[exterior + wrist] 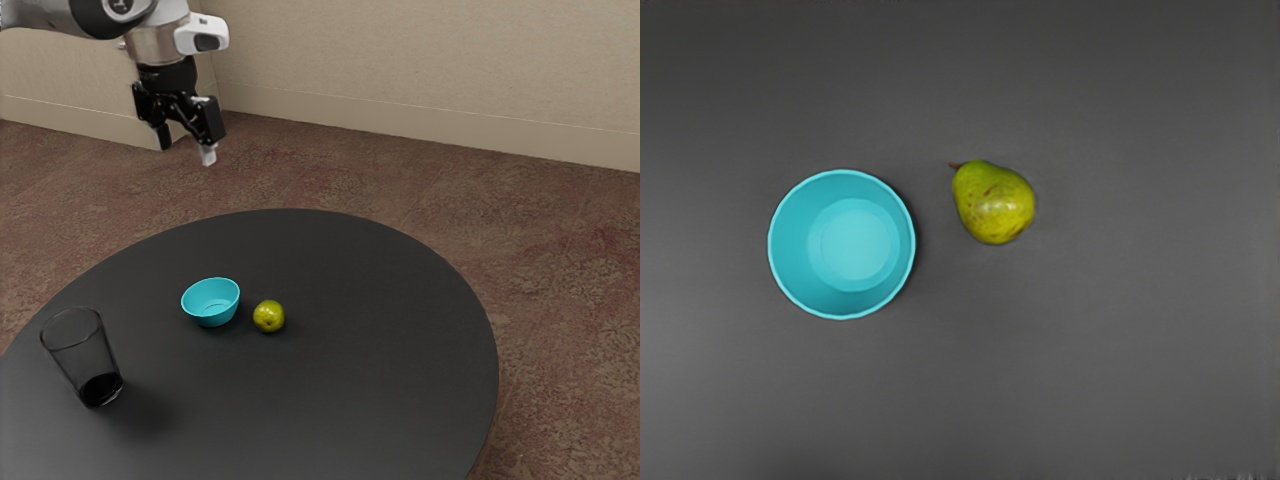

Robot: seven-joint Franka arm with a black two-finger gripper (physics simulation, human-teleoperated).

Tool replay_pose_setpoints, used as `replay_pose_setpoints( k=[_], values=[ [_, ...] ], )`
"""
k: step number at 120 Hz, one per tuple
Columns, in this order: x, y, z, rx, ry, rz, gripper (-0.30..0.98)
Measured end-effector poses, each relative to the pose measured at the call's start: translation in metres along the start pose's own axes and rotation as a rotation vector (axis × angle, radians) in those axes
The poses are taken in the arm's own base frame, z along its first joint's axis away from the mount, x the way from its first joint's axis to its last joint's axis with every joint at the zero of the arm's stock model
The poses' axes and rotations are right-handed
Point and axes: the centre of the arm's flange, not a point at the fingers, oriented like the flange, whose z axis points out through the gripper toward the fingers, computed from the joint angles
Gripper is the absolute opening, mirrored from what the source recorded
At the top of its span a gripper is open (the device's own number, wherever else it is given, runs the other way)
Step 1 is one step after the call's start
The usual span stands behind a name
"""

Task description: Place the pear in the bowl.

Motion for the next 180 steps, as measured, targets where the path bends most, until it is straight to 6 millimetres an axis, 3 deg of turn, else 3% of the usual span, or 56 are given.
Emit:
replay_pose_setpoints(
  k=[11, 16, 36, 52, 63, 75, 108, 151, 180],
  values=[
    [0.002, 0.007, 0.005, -0.001, -0.009, 0.016, 0.69],
    [0.010, 0.011, 0.019, 0.003, -0.033, 0.021, 0.69],
    [0.077, 0.044, 0.137, 0.024, -0.164, 0.057, 0.69],
    [0.135, 0.047, 0.234, 0.018, -0.216, 0.020, 0.69],
    [0.150, 0.036, 0.288, 0.002, -0.264, -0.031, 0.69],
    [0.154, 0.021, 0.324, -0.030, -0.281, -0.107, 0.69],
    [0.139, 0.012, 0.369, -0.065, -0.316, -0.215, 0.69],
    [0.135, 0.010, 0.373, -0.063, -0.248, -0.236, 0.69],
    [0.121, 0.006, 0.386, -0.075, -0.202, -0.239, 0.69]
  ],
)
